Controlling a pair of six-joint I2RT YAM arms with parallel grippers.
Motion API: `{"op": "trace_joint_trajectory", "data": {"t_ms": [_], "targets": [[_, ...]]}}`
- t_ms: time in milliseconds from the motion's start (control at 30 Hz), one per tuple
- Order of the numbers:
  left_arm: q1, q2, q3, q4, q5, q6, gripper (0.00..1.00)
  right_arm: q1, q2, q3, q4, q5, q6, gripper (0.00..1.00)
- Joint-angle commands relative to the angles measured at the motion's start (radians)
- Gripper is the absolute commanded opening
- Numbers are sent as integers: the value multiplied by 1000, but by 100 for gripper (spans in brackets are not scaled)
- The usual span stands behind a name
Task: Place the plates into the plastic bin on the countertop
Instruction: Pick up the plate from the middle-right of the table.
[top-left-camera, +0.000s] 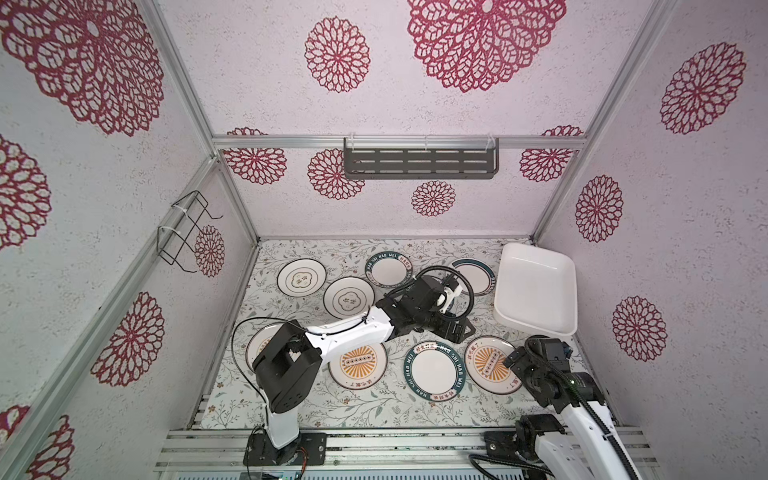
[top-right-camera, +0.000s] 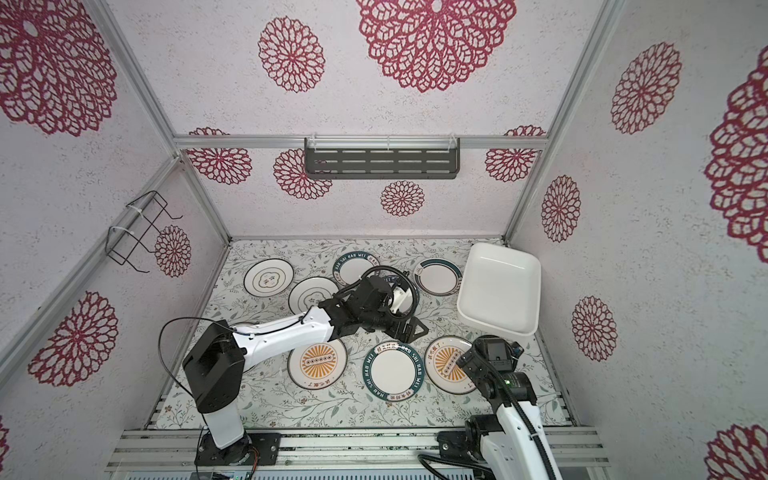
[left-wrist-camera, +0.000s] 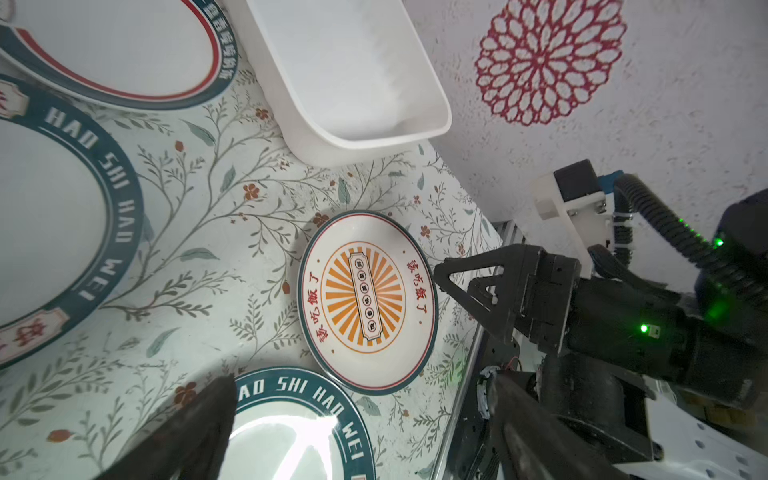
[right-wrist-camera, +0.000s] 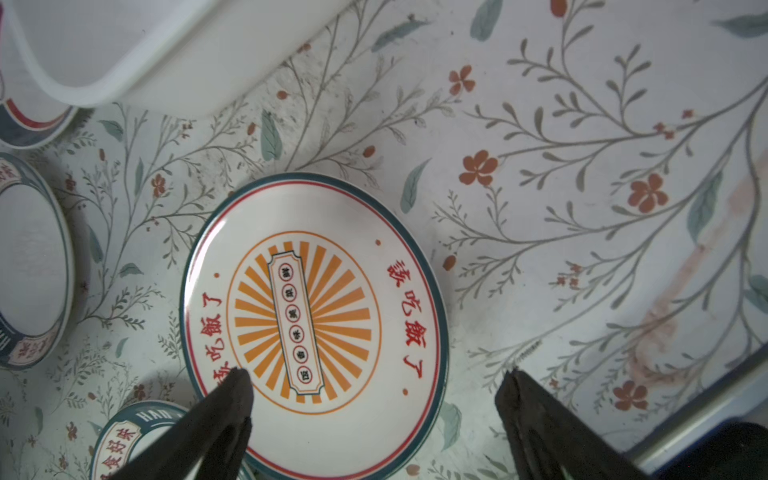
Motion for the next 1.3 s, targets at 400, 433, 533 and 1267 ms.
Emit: {"op": "trace_joint_trajectory", "data": {"t_ms": [400,433,533,1267], "targets": [[-1,-22,-37,53,-24,-8,97,-82,8,-187,190,-179,74,89],[0,-23,-41,62,-23,-14,97,-84,-2,-195,195,-184,85,89],[11,-25,-60,97,-10,-36,97,-87,-40,-230,225,-213,128,87],[40,-7,-70,111,16,-66,97,-101,-55,-308,342,-293,212,64]]}}
